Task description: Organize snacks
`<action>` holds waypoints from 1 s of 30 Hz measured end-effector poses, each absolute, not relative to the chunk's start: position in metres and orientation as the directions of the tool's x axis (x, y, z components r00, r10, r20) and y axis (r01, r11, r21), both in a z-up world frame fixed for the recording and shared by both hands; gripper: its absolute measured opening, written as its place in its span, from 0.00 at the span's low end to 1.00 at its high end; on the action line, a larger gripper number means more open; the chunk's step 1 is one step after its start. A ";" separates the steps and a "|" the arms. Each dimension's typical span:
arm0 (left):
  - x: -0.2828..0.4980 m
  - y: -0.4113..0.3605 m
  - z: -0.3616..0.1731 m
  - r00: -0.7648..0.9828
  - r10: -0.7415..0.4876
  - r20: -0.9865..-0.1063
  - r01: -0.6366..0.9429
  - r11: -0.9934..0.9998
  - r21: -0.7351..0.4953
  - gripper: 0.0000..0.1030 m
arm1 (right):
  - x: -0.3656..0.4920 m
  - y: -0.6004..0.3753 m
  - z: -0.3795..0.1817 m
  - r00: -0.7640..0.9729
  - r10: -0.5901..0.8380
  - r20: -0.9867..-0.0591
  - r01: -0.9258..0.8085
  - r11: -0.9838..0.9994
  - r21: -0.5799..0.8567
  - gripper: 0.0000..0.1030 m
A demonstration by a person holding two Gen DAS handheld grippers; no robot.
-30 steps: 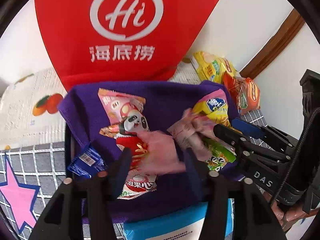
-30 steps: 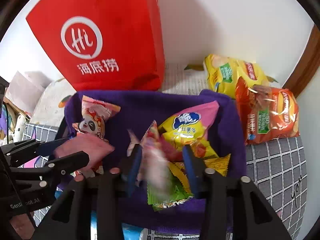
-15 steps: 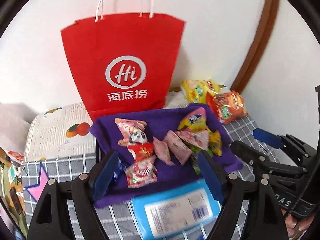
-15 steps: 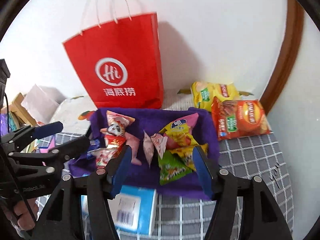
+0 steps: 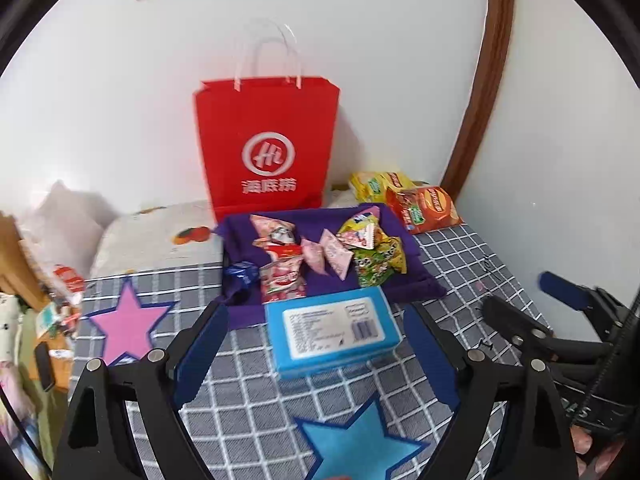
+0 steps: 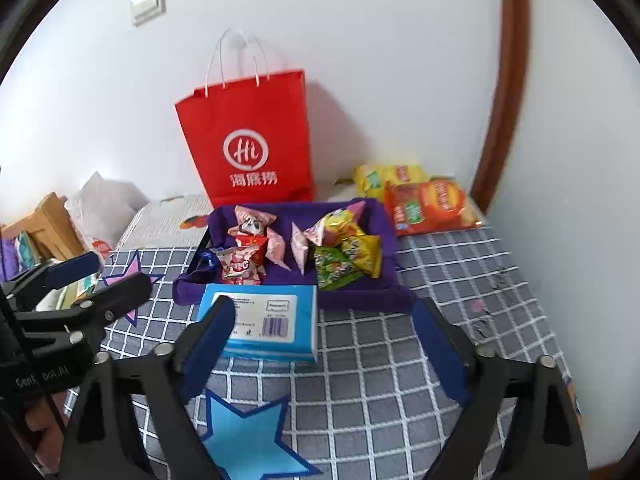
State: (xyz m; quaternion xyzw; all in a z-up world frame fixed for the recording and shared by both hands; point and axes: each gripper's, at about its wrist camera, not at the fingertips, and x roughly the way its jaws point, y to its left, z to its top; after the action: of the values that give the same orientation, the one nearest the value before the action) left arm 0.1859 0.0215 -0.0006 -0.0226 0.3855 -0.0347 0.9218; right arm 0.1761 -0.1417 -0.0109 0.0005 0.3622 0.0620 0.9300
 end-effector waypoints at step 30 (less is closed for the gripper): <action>0.030 -0.001 0.019 0.808 -0.019 -0.589 0.022 1.000 -0.003 0.94 | 0.016 -0.162 -0.009 0.779 0.053 -0.625 -0.036 0.999 0.040 0.94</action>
State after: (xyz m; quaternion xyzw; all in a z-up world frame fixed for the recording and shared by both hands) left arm 0.0300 -0.0010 0.0187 0.0018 0.3096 -0.0108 0.9508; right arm 0.0155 -0.1621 -0.0094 0.0130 0.3317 0.0235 0.9430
